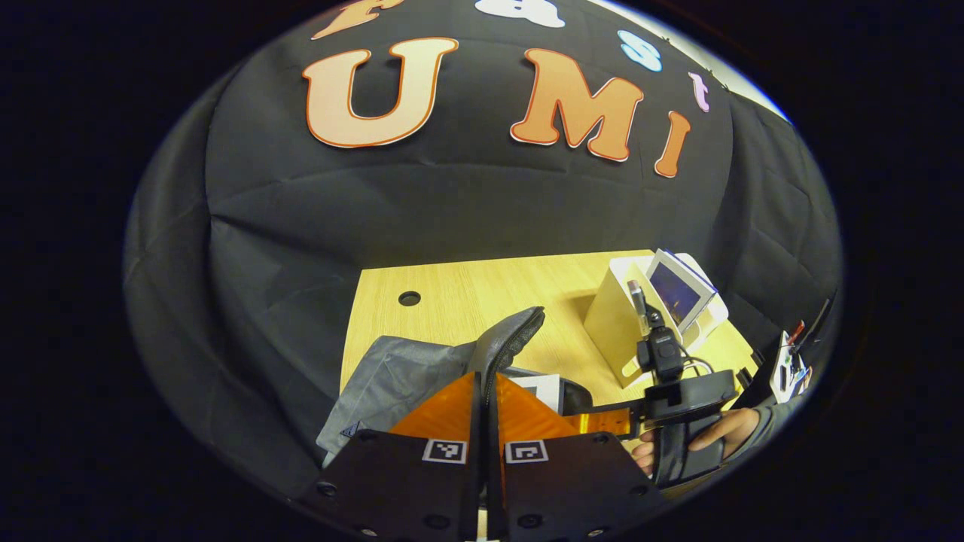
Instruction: Open the schoolbag, grab two books from the bookshelf and put them into the schoolbag.
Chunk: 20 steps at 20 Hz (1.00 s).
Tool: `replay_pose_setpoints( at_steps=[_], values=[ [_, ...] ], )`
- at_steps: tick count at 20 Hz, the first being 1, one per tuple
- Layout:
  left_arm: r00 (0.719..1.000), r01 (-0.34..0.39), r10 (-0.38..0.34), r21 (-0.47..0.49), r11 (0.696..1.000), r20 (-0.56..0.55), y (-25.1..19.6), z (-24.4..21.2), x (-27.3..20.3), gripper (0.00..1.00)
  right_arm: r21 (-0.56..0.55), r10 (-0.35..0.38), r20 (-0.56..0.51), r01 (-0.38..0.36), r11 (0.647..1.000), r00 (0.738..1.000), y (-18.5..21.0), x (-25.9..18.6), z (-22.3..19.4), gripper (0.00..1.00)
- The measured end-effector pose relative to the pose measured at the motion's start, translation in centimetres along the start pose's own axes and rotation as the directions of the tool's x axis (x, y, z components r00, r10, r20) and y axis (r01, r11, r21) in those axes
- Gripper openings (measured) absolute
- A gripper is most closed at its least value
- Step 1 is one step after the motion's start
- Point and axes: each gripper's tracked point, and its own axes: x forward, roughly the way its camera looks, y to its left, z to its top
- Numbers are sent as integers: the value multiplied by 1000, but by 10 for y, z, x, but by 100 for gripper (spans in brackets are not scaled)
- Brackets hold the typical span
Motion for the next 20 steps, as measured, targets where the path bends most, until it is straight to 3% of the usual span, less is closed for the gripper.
replay_pose_setpoints(
  at_steps=[3, 4, 7, 8, 12, 20],
  values=[
    [1000, -7, 7, 3, 1000, -3, 0, -2, 3, 5, -80, -62, -23, 60, 995, 998, -14, -26, 7, 95],
    [1000, -5, 5, 4, 1000, -7, -2, -2, 4, 4, -97, -68, -20, 66, 993, 997, -15, -33, 11, 97],
    [1000, -8, 8, -1, 1000, -11, -5, -5, 8, 8, -146, -93, -14, 90, 985, 996, -18, -56, 18, 98],
    [1000, -7, 7, -2, 1000, -16, -6, -6, 9, 4, -167, -110, -8, 107, 980, 994, -24, -66, 21, 97],
    [1000, -18, 18, -1, 1000, -20, -10, -10, 12, 4, -262, -151, 30, 153, 953, 988, -31, -109, 35, 98],
    [998, -40, 40, 1, 999, -38, -19, -21, 15, 5, -409, -298, 132, 326, 852, 945, -55, -209, 88, 98]
  ],
)
